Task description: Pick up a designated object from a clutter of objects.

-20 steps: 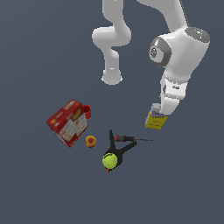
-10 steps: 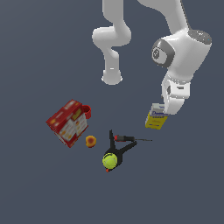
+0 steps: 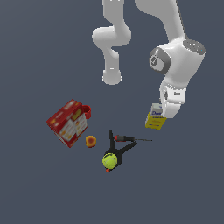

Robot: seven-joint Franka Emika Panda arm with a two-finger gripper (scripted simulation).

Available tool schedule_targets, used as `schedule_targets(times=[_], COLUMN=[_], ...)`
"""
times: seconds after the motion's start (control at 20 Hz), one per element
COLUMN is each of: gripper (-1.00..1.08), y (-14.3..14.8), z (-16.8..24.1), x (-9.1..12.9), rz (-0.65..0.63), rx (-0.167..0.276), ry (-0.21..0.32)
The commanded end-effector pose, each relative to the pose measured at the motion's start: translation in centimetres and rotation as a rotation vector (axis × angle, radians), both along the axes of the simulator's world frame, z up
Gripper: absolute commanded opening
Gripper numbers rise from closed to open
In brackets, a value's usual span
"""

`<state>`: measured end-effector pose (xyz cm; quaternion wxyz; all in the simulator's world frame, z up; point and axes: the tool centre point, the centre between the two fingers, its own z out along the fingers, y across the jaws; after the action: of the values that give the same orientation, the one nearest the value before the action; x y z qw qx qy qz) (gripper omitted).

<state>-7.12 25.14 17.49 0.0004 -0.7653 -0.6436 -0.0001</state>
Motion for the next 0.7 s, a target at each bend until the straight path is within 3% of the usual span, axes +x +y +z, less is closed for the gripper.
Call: schedule_targets(times=[0.0,0.3,0.35,0.65], gripper=[1.0,1.0,-1.0,-1.0], y=[0.0,0.0,0.0,0.0], z=[-1.2,-2.3,-2.3,-2.3], x=[0.0,0.0,0.0,0.0], rz=[0.002,0.002,0.002,0.002], rx=[0.0,0.0,0.0,0.0], ry=[0.0,0.0,0.0,0.0])
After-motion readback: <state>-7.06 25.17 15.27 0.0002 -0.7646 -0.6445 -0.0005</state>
